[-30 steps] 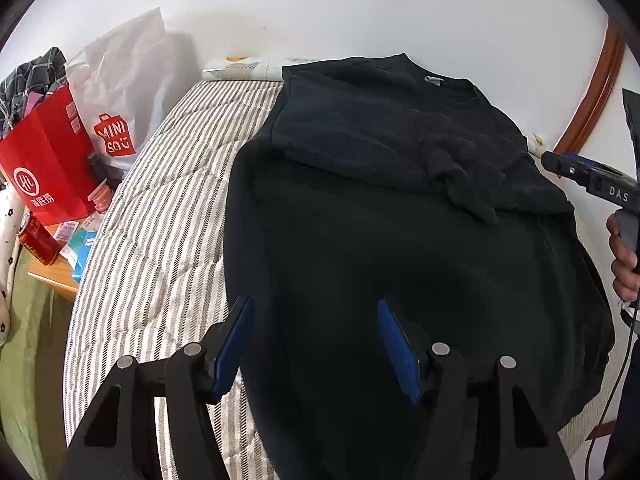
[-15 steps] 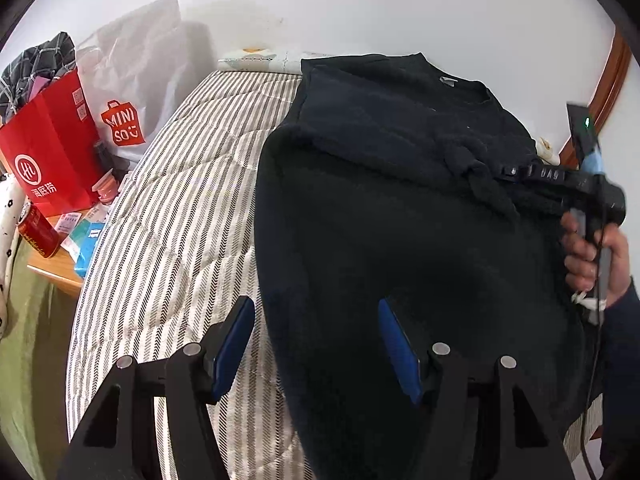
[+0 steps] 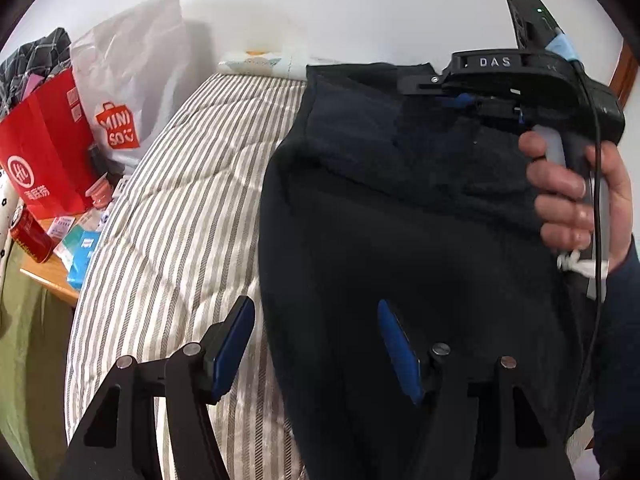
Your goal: Fold small clothes
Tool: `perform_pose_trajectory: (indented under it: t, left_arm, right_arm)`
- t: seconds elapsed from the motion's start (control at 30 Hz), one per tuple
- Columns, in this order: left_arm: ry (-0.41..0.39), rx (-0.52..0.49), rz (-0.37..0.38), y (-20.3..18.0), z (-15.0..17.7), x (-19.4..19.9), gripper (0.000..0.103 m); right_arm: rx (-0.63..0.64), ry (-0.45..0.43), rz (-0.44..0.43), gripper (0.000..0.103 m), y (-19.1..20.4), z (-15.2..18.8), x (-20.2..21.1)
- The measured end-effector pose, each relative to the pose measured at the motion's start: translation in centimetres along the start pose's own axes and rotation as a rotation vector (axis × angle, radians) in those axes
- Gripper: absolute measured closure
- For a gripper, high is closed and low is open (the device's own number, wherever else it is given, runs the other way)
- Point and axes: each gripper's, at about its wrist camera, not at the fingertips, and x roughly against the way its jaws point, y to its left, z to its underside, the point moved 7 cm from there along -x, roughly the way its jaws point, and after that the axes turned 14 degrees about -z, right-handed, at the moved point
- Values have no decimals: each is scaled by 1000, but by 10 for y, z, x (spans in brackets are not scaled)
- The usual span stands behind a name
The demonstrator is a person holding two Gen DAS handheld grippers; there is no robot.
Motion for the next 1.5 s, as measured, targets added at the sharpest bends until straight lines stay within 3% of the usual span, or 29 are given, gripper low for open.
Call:
perform_pose_trajectory:
  t: [0.1,0.13,0.43,0.7,0.83,0.97,1.07,1.1,1.13,1.2,1.37,1.5]
  left_arm:
    - [-17,-12,17,-9,-12,2,41]
    - [-22,-16,21,-13,-17,2,41]
    - [-65,-34,88,-60,-67,-4,41]
    - [-69,-6,60,-70,-95,-38,42]
    - [-37,7,40,-66,-99,-58,58]
    - [0,23,63,-65,-99,-75,61]
    - [-5,35,39,-66,-97,-81,70]
    - [-11,36,29,-67,-97,-82,75]
    - [-22,35,17,-68,-97,-82,90]
    - [-44,20,15,-71,-101,-78,97]
    - [-227,-11,-42,-71,-129,-32,97]
    - [-222,-5,-89,-60,-140,-34,97]
  right_arm:
    - [88,-31,49,63,8,5,19]
    - [104,-38,79,61,6,6,29]
    - [100,-101,315,60,-68,58,175]
    - [12,-111,513,60,-138,114,260]
    - [-2,-123,564,60,-151,129,281]
    - [-46,-143,563,60,-163,137,293]
    - [-57,-145,567,60,-170,139,293]
    - [-60,-145,565,60,-172,140,293]
    - [-65,-147,563,60,-173,140,291]
    - [-74,-153,558,60,-176,139,288]
    - [-71,-179,569,60,-182,126,287]
    - [-36,-180,657,60,-196,114,286]
